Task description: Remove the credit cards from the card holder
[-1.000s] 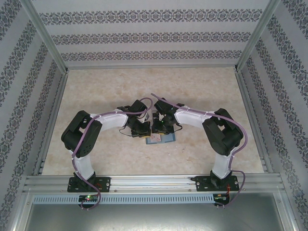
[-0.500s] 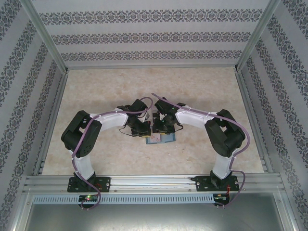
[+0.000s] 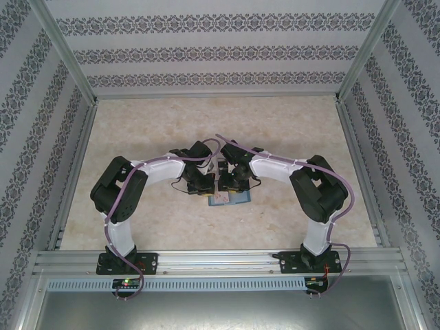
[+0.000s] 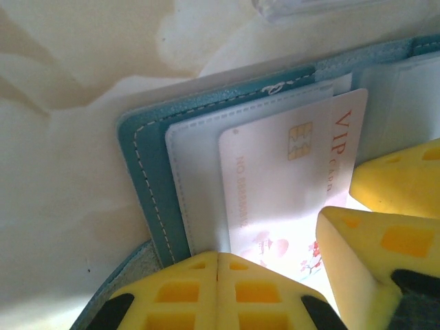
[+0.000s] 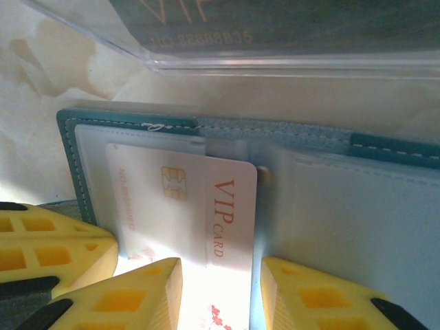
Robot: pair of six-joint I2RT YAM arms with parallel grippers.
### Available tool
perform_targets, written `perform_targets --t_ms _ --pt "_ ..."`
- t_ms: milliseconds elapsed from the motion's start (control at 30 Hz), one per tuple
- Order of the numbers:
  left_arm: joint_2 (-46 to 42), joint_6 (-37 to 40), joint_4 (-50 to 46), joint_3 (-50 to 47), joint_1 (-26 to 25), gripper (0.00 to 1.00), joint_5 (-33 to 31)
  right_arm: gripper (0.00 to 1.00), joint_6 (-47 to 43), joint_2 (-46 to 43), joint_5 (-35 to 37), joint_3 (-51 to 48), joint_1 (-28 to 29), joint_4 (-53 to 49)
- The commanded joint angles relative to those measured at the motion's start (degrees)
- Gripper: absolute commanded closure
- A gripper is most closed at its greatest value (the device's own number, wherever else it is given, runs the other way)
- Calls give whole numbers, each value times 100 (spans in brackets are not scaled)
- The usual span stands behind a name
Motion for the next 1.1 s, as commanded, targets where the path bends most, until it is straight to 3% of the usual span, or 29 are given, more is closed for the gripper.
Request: perform_targets --t_ms 0,433,1067 --pt "211 196 -445 27 -45 100 -314 63 -47 125 -25 -30 27 -50" --pt "354 284 -539 106 -98 100 -291 73 362 -249 -824 -630 -211 1055" --pt "402 337 -626 193 -98 100 -309 91 507 -607 -1100 -866 -318 1434"
